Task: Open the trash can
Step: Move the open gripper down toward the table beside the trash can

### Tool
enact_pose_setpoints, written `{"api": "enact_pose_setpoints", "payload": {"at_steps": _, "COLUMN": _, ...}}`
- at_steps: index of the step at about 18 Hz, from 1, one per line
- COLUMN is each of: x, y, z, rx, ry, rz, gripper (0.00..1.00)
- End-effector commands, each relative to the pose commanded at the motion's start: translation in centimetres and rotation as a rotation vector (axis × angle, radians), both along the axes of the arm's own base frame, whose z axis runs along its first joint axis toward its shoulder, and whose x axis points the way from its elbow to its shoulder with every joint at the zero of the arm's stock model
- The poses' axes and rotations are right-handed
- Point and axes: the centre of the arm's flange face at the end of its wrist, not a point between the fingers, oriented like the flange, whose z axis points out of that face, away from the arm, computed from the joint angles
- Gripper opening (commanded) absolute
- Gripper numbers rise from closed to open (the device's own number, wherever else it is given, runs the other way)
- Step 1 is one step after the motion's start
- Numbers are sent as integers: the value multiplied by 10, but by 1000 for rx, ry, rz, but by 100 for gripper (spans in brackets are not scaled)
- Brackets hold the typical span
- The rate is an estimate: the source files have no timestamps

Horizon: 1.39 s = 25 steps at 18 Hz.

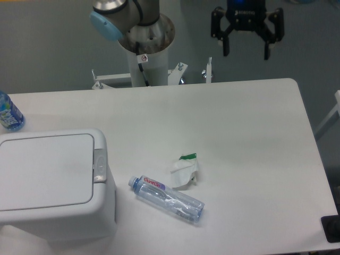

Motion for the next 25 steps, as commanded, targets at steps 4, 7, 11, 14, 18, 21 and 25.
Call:
{"api": "enact_pose_setpoints", "payload": {"at_steps": 4, "x": 4, "y": 4, "z": 3, "rx": 8, "ry": -1, "rz": 2, "gripper": 100}}
{"api": "enact_pose_setpoints", "payload": {"at_steps": 7, "x": 2, "y": 7, "z": 1, "rx": 21, "ry": -15, "rz": 15, "gripper": 100}}
{"api": "enact_pose_setpoints", "payload": {"at_steps": 11, "x": -7, "y": 27, "z": 2, "rx": 114, "ry": -104, "rz": 178, "gripper": 100}}
{"api": "enact_pose_setpoints", "payload": {"at_steps": 14, "x": -12, "y": 54, "z": 19, "rx": 194, "ry": -127, "rz": 284, "gripper": 100}}
{"api": "enact_pose_setpoints", "payload": {"at_steps": 18, "x": -2, "y": 90, "z": 17, "rx": 243, "ry": -211, "rz": 413, "gripper": 100}}
{"api": "enact_pose_setpoints", "payload": {"at_steps": 21, "x": 8, "y": 108, "z": 12, "rx": 277, "ry": -261, "rz": 470, "gripper": 100}}
{"api": "enact_pose_setpoints", "payload": {"at_steps": 25, "x": 25, "y": 143, "z": -3, "rx": 288, "ry": -352, "rz": 497, "gripper": 100}}
